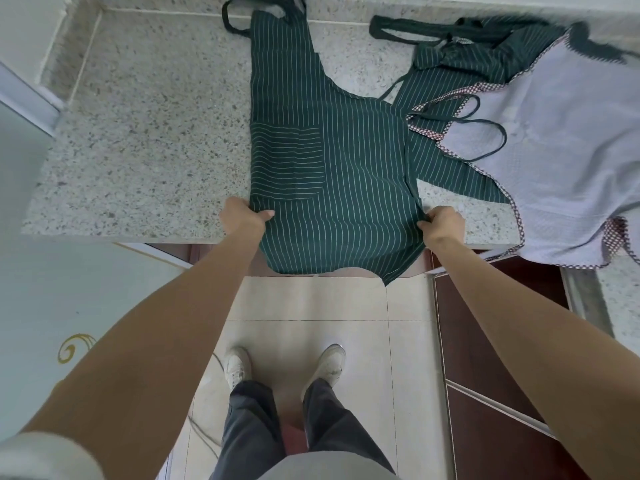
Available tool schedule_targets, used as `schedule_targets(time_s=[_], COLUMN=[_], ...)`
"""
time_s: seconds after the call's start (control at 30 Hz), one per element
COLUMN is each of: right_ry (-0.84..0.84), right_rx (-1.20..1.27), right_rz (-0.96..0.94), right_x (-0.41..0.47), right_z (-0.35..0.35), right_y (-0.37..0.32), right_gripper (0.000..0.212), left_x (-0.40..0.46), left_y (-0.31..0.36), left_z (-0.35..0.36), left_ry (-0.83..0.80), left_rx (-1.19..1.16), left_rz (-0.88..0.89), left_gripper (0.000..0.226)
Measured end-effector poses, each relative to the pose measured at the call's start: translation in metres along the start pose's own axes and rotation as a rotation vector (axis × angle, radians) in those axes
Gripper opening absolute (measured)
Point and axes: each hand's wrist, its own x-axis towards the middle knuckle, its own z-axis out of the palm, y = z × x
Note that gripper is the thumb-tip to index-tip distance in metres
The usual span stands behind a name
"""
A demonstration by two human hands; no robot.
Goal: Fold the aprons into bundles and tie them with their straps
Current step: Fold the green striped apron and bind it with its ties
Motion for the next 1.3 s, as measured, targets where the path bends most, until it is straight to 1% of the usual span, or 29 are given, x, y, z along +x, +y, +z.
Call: schedule_targets(time_s=[0.03,0.07,0.1,0.13,0.17,0.23,0.3,0.37,0.4,0.43,0.5,0.57,0.63,0.67,0.73,0.8,0.87,0.93,1.03,1.1,1.2,1.3], right_ry=[0.003,0.004,0.0,-0.009,-0.015,-0.027,-0.03,-0.034,-0.037,-0.033,-0.025,-0.027,-0.058,-0.061,-0.046,-0.061,-0.134,-0.193,-0.195,-0.204,-0.285,-0.374], right_rx=[-0.021,-0.025,-0.018,-0.009,0.001,0.043,0.118,0.175,0.2,0.225,0.271,0.275,0.238,0.222,0.222,0.22,0.185,0.126,0.117,0.227,0.455,0.479], right_rz=[0.004,0.009,0.005,-0.003,-0.023,-0.025,0.029,0.031,0.035,0.041,0.085,0.152,0.166,0.146,0.088,0.019,-0.019,-0.01,0.05,0.1,0.172,0.197], right_x=[0.001,0.001,0.002,0.001,0.0,-0.001,0.0,0.004,0.006,0.008,0.013,0.016,0.019,0.02,0.018,0.011,0.001,-0.01,-0.024,-0.033,-0.05,-0.057], right_z=[0.0,0.0,0.001,0.002,0.003,0.004,0.004,0.004,0.004,0.003,-0.001,-0.005,-0.007,-0.008,-0.008,-0.007,-0.007,-0.006,0.001,0.009,0.018,0.021], right_y=[0.001,0.001,0.0,-0.001,-0.003,-0.009,-0.015,-0.018,-0.018,-0.017,-0.015,-0.015,-0.017,-0.018,-0.02,-0.017,-0.01,0.002,0.018,0.025,0.03,0.035], right_gripper=[0.012,0.017,0.024,0.031,0.035,0.041,0.047,0.036,0.031,0.028,0.029,0.03,0.028,0.026,0.03,0.036,0.037,0.029,0.019,0.021,0.033,0.039], left_x=[-0.002,-0.004,-0.007,-0.01,-0.014,-0.021,-0.02,-0.015,-0.013,-0.012,-0.009,-0.006,-0.004,-0.003,-0.004,-0.006,-0.008,-0.01,-0.009,-0.009,-0.011,-0.009], left_y=[0.001,0.001,0.002,0.002,0.002,0.005,0.005,0.005,0.006,0.007,0.011,0.015,0.018,0.018,0.015,0.009,0.004,0.002,0.005,0.007,0.007,0.007], left_z=[0.001,0.002,0.005,0.008,0.01,0.012,0.015,0.019,0.021,0.023,0.023,0.022,0.019,0.018,0.018,0.019,0.021,0.023,0.025,0.024,0.024,0.023], left_ry=[0.003,0.009,0.021,0.043,0.071,0.103,0.062,-0.028,-0.096,-0.17,-0.269,-0.309,-0.329,-0.342,-0.382,-0.384,-0.341,-0.312,-0.316,-0.315,-0.309,-0.326], left_rx=[0.005,0.02,0.06,0.135,0.235,0.436,0.63,0.786,0.809,0.798,0.751,0.708,0.677,0.676,0.726,0.802,0.825,0.821,0.815,0.815,0.816,0.816], left_rz=[0.007,0.012,0.021,0.051,0.107,0.267,0.464,0.609,0.615,0.582,0.519,0.489,0.481,0.482,0.493,0.517,0.535,0.544,0.53,0.516,0.529,0.53], left_gripper=[0.028,0.039,0.054,0.066,0.072,0.077,0.078,0.08,0.08,0.079,0.075,0.073,0.073,0.079,0.102,0.116,0.12,0.121,0.121,0.122,0.121,0.121])
